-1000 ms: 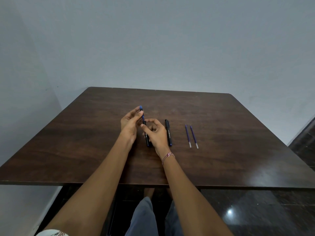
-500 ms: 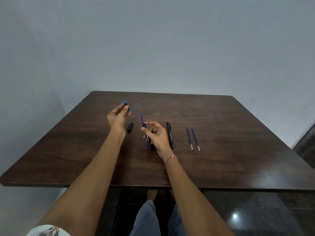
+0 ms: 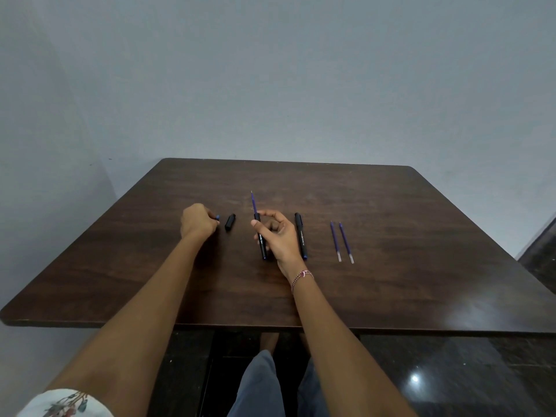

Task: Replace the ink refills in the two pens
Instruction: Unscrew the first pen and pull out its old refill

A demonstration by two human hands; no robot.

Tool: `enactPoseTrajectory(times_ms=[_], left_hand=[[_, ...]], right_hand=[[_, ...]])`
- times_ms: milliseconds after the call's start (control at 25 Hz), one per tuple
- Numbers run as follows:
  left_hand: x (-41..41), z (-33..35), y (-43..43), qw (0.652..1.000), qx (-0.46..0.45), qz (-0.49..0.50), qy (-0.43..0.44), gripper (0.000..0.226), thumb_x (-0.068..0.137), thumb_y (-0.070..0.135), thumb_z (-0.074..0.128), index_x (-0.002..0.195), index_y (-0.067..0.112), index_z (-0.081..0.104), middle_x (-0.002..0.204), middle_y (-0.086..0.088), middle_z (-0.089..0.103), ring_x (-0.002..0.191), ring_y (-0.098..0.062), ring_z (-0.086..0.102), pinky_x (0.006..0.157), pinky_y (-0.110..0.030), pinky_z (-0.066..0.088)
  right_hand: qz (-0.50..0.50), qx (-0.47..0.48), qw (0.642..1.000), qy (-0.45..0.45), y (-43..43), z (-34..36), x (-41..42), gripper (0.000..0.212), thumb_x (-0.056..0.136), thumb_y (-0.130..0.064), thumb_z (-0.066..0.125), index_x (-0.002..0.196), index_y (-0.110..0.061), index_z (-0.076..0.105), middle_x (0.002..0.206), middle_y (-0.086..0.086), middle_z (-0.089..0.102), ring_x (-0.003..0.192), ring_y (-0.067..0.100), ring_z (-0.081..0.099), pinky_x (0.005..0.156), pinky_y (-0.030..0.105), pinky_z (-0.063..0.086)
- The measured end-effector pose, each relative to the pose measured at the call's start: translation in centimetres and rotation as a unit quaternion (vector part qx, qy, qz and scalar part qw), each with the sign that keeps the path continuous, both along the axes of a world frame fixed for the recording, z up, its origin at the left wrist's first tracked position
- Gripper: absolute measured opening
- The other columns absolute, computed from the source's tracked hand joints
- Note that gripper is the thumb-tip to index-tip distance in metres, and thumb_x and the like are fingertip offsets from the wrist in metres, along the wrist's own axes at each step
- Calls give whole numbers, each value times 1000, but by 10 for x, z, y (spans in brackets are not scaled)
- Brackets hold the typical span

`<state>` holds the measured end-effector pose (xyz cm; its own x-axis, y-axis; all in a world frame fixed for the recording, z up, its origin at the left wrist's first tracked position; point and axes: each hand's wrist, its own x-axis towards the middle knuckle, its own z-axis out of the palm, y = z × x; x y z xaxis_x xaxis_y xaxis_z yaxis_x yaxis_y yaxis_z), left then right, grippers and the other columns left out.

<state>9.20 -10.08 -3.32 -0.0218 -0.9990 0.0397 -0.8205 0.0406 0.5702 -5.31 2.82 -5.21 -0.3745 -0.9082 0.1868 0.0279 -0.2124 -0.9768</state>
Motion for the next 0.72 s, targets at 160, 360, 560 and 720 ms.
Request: enactPoseTrajectory(times_ms=[160,360,560,720], left_hand=[[1,2,2,1000,-5,5,-17,23,86,23,69,98,4,72,96,-13,71,93,-26,64,81,-36,53],[-4,17,8,978,-36,-3,203,18,89,19,64,100,5,68,90,-6,68,76,-14,63,76,-30,54],[-25,35,30,880,78,-130,451,23,87,12,65,100,-6,66,84,-12,68,66,-9,68,65,-20,58],[-36,37,38,852,119,-146,489,14,81,9,72,86,-3,67,68,-5,69,61,-9,66,60,-18,57]], right_hand=[[-2,-3,1000,4,0,-1,0,21,83,-18,73,98,-28,63,76,13,60,59,4,63,47,20,46],[-4,-11,1000,5,-3,-3,-1,23,82,-19,74,98,-30,63,70,4,59,64,7,65,53,26,47],[-12,-16,1000,9,-7,-6,-2,24,81,-21,76,100,-29,64,70,4,59,66,8,65,56,22,47],[-23,-27,999,10,-9,-9,-4,26,80,-21,76,103,-27,64,72,5,61,64,4,64,58,15,46]])
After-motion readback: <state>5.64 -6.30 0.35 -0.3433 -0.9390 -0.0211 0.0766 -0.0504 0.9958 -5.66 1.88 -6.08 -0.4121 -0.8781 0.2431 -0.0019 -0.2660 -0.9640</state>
